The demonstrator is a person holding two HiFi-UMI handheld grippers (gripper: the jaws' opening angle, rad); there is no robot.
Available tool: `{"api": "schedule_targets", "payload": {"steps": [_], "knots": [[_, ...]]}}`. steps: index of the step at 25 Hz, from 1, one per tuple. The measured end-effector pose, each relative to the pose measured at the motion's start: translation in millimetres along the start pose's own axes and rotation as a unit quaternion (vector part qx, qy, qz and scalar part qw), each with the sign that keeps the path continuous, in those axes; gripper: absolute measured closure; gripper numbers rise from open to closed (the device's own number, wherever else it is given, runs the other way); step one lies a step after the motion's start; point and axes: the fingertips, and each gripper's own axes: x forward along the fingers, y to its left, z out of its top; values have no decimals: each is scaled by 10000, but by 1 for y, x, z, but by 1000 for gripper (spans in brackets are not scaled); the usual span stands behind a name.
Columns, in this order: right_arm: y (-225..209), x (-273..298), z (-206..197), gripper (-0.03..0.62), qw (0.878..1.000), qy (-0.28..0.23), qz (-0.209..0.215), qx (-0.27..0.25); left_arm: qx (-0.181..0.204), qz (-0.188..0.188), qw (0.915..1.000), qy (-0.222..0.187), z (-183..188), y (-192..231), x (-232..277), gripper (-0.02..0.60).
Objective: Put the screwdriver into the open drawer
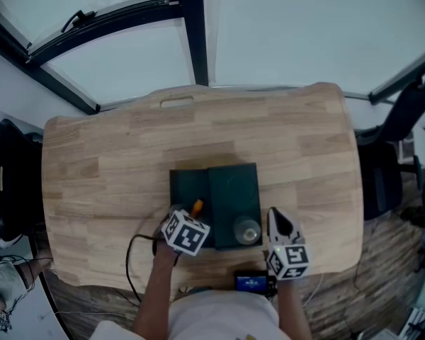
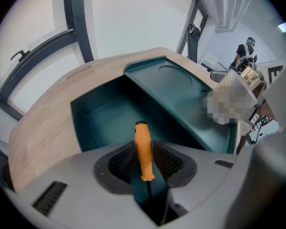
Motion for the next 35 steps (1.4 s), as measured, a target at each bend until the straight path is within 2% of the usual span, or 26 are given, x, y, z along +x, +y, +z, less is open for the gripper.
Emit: {"api": "schedule_targets", "payload": {"steps": [7, 19, 22, 24, 29, 33, 35], "knots": [[3, -3, 6, 597, 10000, -27, 57, -73, -16, 183, 9990, -403, 13, 5, -11, 471], [18, -23, 20, 597, 9989, -233, 229, -335, -485, 374, 9924, -1067, 12, 18, -45, 472], [21, -31, 25, 597, 9981, -353, 263, -429, -589, 611, 9885, -1254, 7, 25, -58, 564], [22, -38, 28, 597, 9976, -423, 272, -479, -616, 707, 9861, -1375, 5, 27, -66, 581], [25, -53, 41, 597, 9958, -634, 308, -585, -620, 823, 9751, -1965, 6, 23, -89, 581], [31, -66, 52, 597, 9936, -818, 339, -704, -385, 1091, 9619, -2478, 10, 13, -115, 581], [34, -72, 56, 597, 9924, -897, 373, -761, -387, 1219, 9540, -2713, 10, 9, -124, 581]]}}
